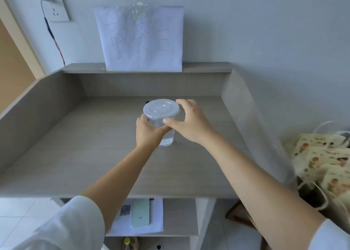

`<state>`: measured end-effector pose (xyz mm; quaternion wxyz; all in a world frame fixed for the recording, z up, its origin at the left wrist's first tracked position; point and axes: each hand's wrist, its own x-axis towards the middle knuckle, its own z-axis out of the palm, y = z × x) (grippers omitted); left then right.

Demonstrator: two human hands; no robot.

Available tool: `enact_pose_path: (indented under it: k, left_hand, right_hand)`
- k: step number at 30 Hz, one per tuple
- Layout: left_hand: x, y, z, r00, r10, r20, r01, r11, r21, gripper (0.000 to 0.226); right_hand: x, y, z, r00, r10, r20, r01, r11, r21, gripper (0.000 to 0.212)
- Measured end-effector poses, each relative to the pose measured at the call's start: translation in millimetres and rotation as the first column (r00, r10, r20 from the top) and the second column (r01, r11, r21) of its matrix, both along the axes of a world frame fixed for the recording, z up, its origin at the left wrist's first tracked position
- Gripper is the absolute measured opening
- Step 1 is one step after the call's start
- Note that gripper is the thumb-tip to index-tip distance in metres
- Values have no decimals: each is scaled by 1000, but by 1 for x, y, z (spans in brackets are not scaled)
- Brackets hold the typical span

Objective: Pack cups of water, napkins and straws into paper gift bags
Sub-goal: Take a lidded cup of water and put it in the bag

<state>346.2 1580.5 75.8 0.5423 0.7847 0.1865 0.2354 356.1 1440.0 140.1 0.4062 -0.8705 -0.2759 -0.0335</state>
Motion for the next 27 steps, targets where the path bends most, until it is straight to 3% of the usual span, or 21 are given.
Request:
enact_pose_path:
  k: [8,12,16,22,27]
  left_hand:
    - [-131,-127,1,969,-241,52,240,970,26,68]
    - [-174,-188,-8,934,-357,14,356,933,55,60]
    - [-190,-241,-20,862,-503,-56,506,855,109,67]
    - [-182,-319,-47,695,-705,-138,718,687,109,68]
    - [-123,-360,-91,454,-820,-349,888,448,104,57]
  right_hand:
    - [-110,-115,8,999,32,-23,-32,999,6,82]
    - [-148,-184,0,994,14,-111,-25,994,-103,83]
    - [-173,-250,-14,965,-31,-260,-25,977,-211,99]
    - [-184,-333,-44,933,-194,-301,93,943,-320,97]
    - [-161,-389,-83,894,-317,-316,230,931,-283,92]
